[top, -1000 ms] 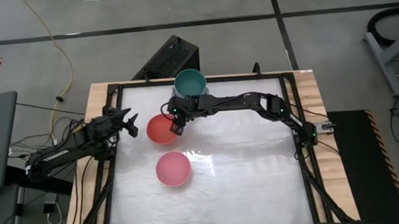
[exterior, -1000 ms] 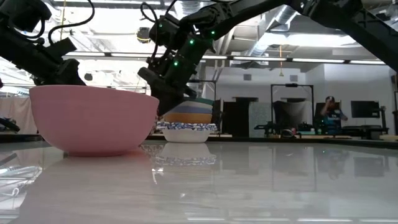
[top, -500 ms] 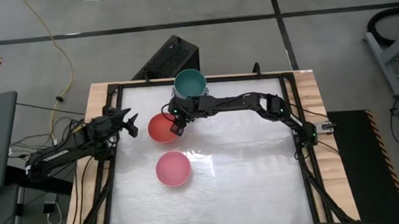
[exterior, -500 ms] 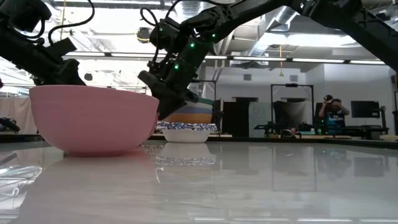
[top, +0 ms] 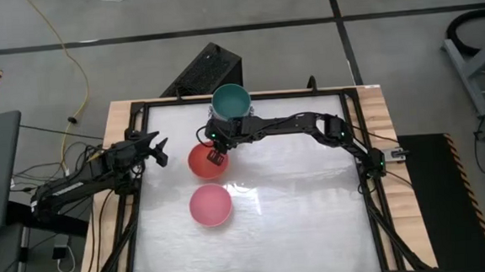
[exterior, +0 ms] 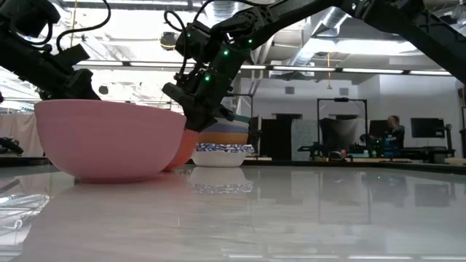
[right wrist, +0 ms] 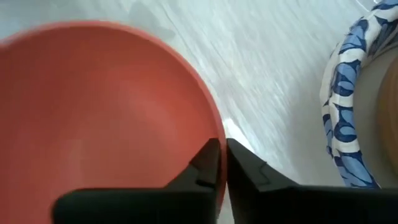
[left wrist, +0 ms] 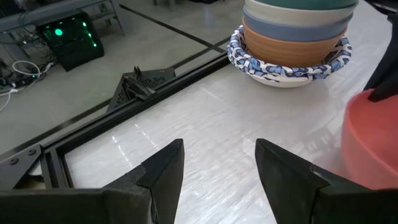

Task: Nest bowls inside each other
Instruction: Stack the orange bowl onto the stack of bowls

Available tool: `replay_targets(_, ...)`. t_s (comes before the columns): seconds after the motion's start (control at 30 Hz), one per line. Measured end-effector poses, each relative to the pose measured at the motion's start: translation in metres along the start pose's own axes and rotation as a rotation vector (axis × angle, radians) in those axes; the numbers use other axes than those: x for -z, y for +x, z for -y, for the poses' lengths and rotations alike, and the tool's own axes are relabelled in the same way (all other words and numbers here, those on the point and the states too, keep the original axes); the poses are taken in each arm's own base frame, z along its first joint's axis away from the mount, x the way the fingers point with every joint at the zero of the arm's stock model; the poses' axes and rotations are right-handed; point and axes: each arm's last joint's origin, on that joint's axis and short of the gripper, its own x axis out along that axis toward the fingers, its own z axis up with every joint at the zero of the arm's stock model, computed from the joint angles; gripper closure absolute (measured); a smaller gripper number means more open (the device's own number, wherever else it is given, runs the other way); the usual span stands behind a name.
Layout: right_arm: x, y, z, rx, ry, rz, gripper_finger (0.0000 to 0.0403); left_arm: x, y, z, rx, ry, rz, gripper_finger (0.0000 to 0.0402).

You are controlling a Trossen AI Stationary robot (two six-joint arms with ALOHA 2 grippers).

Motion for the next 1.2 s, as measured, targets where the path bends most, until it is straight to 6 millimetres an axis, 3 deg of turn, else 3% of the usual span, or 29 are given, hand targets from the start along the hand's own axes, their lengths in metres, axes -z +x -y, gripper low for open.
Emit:
replay_targets(0.13, 0.0, -0.001, -0.001, -0.004, -0.007, 0.003, 0.0391, 0.0, 0.0, 0.0, 0.0, 0.0, 0.0, 0.0212)
replay_targets(0.63, -0.004, -0.005, -0.001, -0.005, -0.031, 0.012, 0.0394, 0.0, 0.0, 0.0, 0.0, 0.0, 0.0, 0.0212)
replay_targets(1.2, -0.039, -0.033, 0.009, -0.098, -0.085, 0.078, 0.0396, 0.0, 0.0, 0.0, 0.0, -0.001, 0.0, 0.0212)
